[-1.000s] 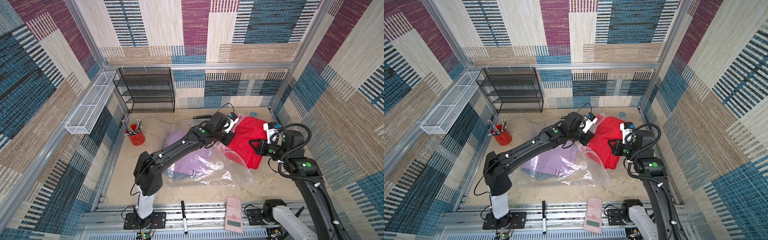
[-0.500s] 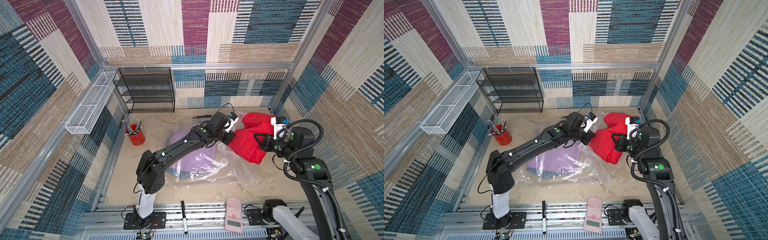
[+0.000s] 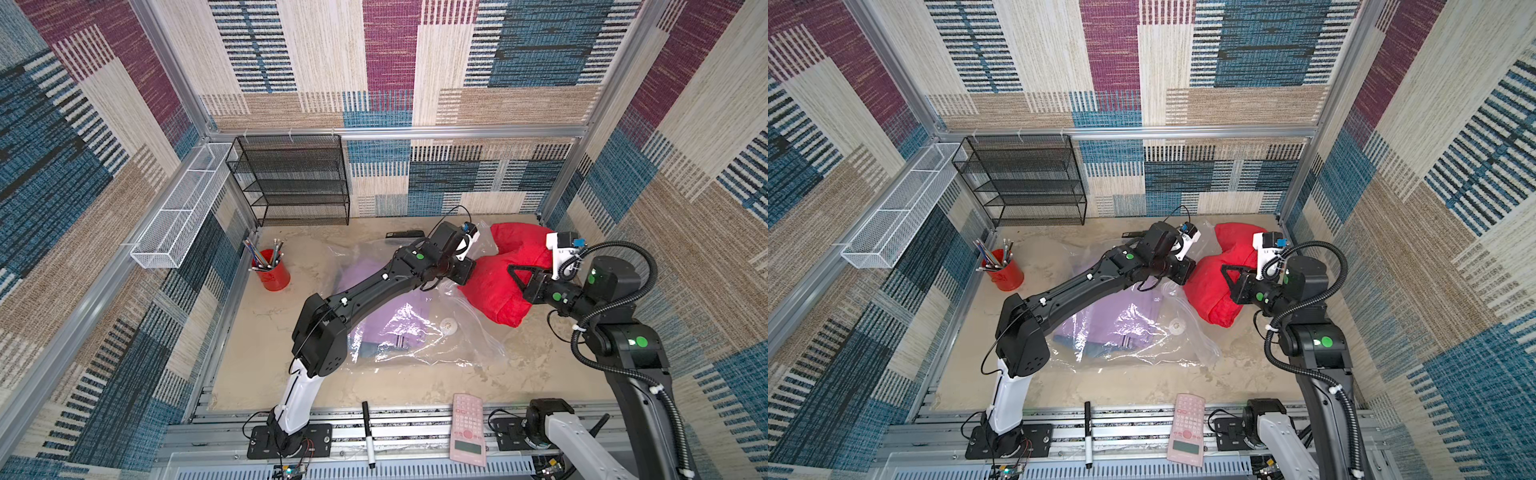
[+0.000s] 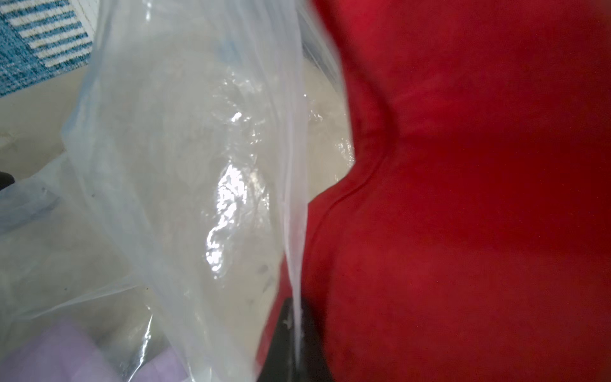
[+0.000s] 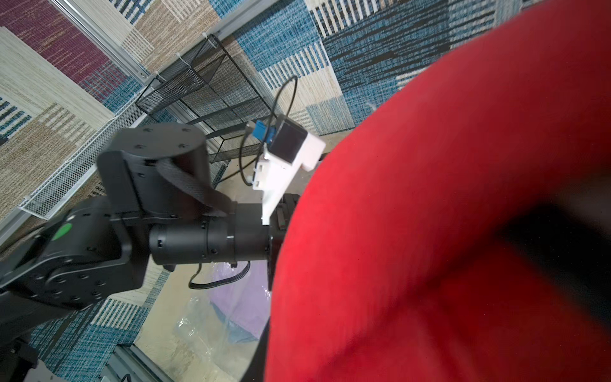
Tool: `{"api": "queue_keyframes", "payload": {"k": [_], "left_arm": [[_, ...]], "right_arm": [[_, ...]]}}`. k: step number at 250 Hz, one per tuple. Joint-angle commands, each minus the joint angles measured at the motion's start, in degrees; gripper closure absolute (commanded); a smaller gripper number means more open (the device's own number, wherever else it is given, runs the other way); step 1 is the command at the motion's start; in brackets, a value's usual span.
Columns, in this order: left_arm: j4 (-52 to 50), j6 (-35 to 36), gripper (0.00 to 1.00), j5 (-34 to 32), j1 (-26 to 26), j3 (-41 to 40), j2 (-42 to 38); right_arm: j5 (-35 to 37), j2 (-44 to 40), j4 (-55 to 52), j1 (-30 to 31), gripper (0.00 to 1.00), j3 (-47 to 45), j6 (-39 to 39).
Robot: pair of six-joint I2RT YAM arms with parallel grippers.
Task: Take the trousers out of the vacuum bag
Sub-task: Take out the trousers from the vacuum bag.
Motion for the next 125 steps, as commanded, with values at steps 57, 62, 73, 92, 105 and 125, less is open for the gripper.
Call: {"api": "queue_keyframes", "payload": {"k": [57, 62, 73, 92, 105, 125], "left_arm": [[3.24, -4.24, 1.00, -2.18, 1.97, -6.29, -2.21], [3.47, -4.30, 1.00, -2.18, 2.11, -6.89, -2.46], [4.08, -4.41, 1.00, -2.30, 2.53, -8.26, -3.00], [4.72, -4.58, 1.00, -2.43, 3.31, -10.49, -3.96], [5.49, -4.74, 1.00, -2.48, 3.84, -12.39, -4.71], [7.31, -5.23, 1.00, -2.07, 4.79, -15.89, -6.31]], "right_arm": [[15.58, -3.36, 4.98, -0.07, 1.00, 5.86, -1.59], [16.14, -3.50, 5.32, -0.07, 1.00, 5.88, -1.47], [17.12, -3.84, 6.29, -0.04, 1.00, 5.95, -1.03], [19.35, -4.42, 7.99, -0.02, 1.00, 6.42, -0.52], [21.28, -3.97, 8.64, -0.02, 1.00, 6.87, -1.02], [23.73, -2.70, 9.80, -0.03, 1.00, 6.18, -2.18]]}}
